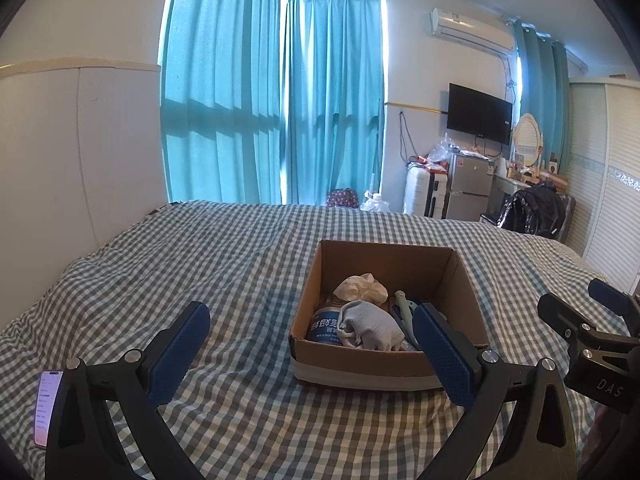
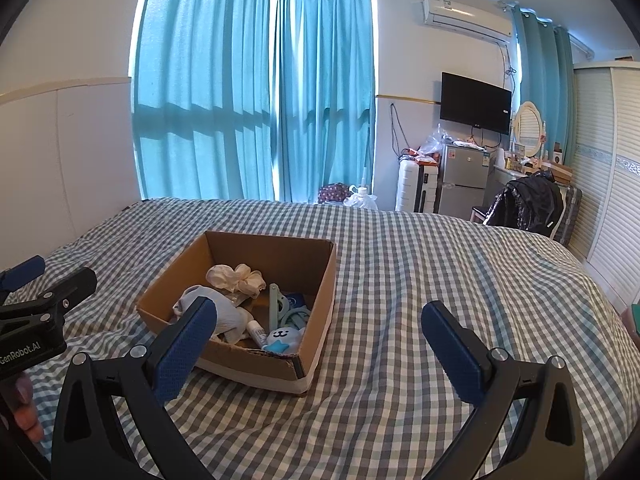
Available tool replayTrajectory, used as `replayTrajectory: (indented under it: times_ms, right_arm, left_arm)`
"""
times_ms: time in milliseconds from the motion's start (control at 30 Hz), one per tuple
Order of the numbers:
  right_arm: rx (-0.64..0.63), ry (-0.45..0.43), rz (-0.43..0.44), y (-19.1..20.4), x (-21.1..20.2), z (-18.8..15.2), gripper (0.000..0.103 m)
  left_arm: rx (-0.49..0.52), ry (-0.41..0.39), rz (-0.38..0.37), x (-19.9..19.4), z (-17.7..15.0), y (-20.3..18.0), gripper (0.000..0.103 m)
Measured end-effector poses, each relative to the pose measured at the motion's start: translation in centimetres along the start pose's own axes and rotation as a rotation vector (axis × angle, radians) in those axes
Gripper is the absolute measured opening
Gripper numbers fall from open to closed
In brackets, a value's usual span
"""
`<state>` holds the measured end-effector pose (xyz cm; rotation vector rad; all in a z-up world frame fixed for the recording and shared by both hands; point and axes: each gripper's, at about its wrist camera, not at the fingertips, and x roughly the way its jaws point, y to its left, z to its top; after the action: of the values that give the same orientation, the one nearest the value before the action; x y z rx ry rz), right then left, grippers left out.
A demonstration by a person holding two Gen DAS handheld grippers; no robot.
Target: Organize objects
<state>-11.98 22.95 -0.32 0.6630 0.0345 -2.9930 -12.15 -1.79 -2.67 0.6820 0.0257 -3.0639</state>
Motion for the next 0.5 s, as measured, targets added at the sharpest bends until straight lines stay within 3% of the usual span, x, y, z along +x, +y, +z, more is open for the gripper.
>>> replayTrajectory:
  times_ms: [500]
  right_arm:
    - [-0.007, 0.018, 0.007, 0.51, 0.5, -0.17, 0.103]
  left_arm:
    - [0.019, 0.004, 0.009, 0.06, -0.1, -0.34, 0.103]
